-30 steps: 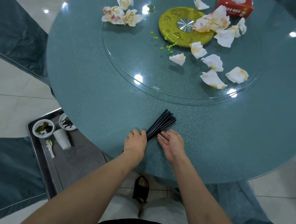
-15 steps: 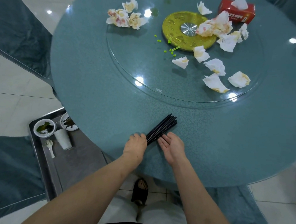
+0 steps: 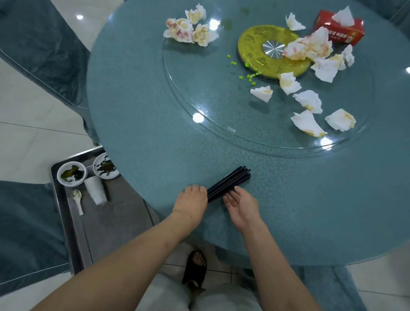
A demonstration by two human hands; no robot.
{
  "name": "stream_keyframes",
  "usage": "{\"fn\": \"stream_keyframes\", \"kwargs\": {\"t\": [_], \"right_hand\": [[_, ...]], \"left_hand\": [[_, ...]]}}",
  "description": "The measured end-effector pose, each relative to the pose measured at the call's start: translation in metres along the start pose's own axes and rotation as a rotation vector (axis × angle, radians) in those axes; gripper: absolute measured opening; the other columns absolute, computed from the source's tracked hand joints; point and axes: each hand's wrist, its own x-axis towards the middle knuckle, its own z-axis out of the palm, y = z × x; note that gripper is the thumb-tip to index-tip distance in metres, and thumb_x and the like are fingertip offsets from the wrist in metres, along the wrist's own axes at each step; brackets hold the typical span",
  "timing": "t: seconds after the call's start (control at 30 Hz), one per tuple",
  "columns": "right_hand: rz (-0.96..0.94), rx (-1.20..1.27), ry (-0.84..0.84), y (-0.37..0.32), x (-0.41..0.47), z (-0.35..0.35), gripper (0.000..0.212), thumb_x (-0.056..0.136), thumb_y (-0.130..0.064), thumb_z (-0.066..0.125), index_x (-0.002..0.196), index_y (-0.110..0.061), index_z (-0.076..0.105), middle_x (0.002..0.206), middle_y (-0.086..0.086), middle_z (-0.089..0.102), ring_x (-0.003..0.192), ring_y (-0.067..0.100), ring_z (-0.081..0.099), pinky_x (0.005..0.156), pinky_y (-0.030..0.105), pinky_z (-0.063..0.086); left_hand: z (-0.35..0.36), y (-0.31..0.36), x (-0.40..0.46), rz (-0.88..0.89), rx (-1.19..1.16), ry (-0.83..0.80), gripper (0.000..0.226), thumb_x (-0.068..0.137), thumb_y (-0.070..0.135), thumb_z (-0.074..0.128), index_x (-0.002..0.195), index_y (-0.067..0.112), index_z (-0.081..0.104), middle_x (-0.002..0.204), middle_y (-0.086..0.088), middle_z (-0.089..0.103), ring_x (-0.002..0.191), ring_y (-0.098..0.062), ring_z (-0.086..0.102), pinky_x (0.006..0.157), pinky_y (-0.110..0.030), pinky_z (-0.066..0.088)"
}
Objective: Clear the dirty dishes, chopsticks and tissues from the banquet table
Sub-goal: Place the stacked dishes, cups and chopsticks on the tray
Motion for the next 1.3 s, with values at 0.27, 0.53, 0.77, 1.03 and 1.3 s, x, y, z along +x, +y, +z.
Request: {"fn": "stream_keyframes", "kwargs": {"t": [0.27, 0.53, 0.77, 1.03, 1.3], "right_hand": [[-0.003, 0.119, -0.046, 0.015, -0.001, 0.053, 0.019, 0.107, -0.019, 0.053, 0.119, -0.004, 0.052, 0.092, 0.012, 0.065, 0.082, 0.023, 0.067, 0.078, 0.036, 0.056], [-0.021, -0.067, -0.178, 0.064, -0.01, 0.143, 0.013, 0.108, -0.012, 0.047, 0.095, -0.01, 0.048, 0.08, 0.005, 0.054, 0.066, 0.017, 0.055, 0.068, 0.033, 0.05], [-0.026, -0.398, -0.309, 0.128, -0.033, 0.228, 0.017, 0.108, -0.012, 0.047, 0.091, -0.009, 0.047, 0.073, 0.005, 0.048, 0.06, 0.015, 0.05, 0.065, 0.032, 0.047], [0.023, -0.495, -0.485, 0.204, -0.044, 0.3, 0.005, 0.108, -0.011, 0.048, 0.109, -0.008, 0.046, 0.076, 0.003, 0.05, 0.065, 0.014, 0.051, 0.07, 0.032, 0.047], [0.143, -0.591, -0.556, 0.27, -0.027, 0.323, 0.008, 0.107, -0.014, 0.052, 0.111, -0.009, 0.056, 0.084, 0.004, 0.058, 0.077, 0.017, 0.058, 0.082, 0.036, 0.052]], "left_hand": [[-0.014, -0.043, -0.034, 0.049, -0.13, -0.034, 0.023, 0.098, 0.004, 0.049, 0.118, 0.009, 0.041, 0.118, -0.011, 0.046, 0.095, -0.038, 0.065, 0.065, -0.045, 0.039], [0.001, -0.122, -0.071, -0.058, -0.45, 0.041, 0.025, 0.095, 0.01, 0.058, 0.113, 0.007, 0.042, 0.115, -0.013, 0.048, 0.093, -0.041, 0.061, 0.068, -0.05, 0.044], [0.023, -0.197, -0.109, -0.279, -0.793, 0.121, 0.036, 0.093, 0.017, 0.063, 0.126, 0.012, 0.048, 0.119, -0.009, 0.052, 0.104, -0.031, 0.061, 0.087, -0.046, 0.05], [0.075, -0.272, -0.152, -0.562, -1.077, 0.078, 0.03, 0.101, 0.034, 0.06, 0.126, 0.021, 0.051, 0.106, -0.006, 0.069, 0.093, -0.022, 0.068, 0.081, -0.04, 0.058], [0.106, -0.316, -0.143, -0.586, -1.351, 0.08, 0.026, 0.103, 0.031, 0.057, 0.128, 0.028, 0.052, 0.111, 0.0, 0.069, 0.101, -0.017, 0.068, 0.092, -0.044, 0.058]]}}
